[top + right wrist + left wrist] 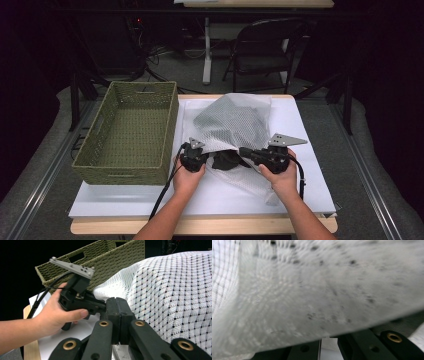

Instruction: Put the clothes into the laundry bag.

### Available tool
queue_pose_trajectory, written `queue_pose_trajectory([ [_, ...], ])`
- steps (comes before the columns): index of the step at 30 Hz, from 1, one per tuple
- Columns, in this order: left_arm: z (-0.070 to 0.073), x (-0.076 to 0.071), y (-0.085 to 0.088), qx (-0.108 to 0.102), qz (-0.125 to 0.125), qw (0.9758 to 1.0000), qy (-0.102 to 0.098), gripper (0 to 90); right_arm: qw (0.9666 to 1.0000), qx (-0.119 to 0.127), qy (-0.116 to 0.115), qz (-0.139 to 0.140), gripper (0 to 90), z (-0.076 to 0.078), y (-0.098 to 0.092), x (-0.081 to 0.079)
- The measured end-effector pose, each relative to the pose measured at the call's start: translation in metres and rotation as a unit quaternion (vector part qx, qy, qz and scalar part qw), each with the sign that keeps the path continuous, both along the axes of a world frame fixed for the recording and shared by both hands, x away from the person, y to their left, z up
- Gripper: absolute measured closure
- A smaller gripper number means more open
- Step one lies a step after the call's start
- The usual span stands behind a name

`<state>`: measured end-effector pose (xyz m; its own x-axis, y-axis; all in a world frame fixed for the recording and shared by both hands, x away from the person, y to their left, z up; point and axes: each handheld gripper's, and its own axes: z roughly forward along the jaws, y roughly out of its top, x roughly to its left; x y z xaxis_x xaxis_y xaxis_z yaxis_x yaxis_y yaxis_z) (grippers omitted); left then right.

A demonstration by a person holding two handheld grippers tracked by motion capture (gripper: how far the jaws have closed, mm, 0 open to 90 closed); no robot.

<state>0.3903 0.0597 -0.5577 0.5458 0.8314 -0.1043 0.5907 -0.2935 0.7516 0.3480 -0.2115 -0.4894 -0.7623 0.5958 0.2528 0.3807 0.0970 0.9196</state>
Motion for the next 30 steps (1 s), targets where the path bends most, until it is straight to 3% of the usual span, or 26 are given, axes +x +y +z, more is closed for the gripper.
queue_pose_trajectory([
  [11,0.025,-0.022,0.006,-0.013,-0.031,0.9990,-0.029,90.0,1.0000,0.001,0.000,-0.002,90.0,0.001,-0.001,0.000],
  [21,0.033,-0.042,0.015,-0.016,-0.049,0.9982,-0.029,90.0,1.0000,0.002,-0.003,-0.002,90.0,0.002,-0.003,-0.001],
  [30,0.031,-0.061,0.032,-0.005,-0.060,0.9981,-0.013,90.0,1.0000,0.001,-0.005,0.000,90.0,0.005,-0.003,-0.003],
])
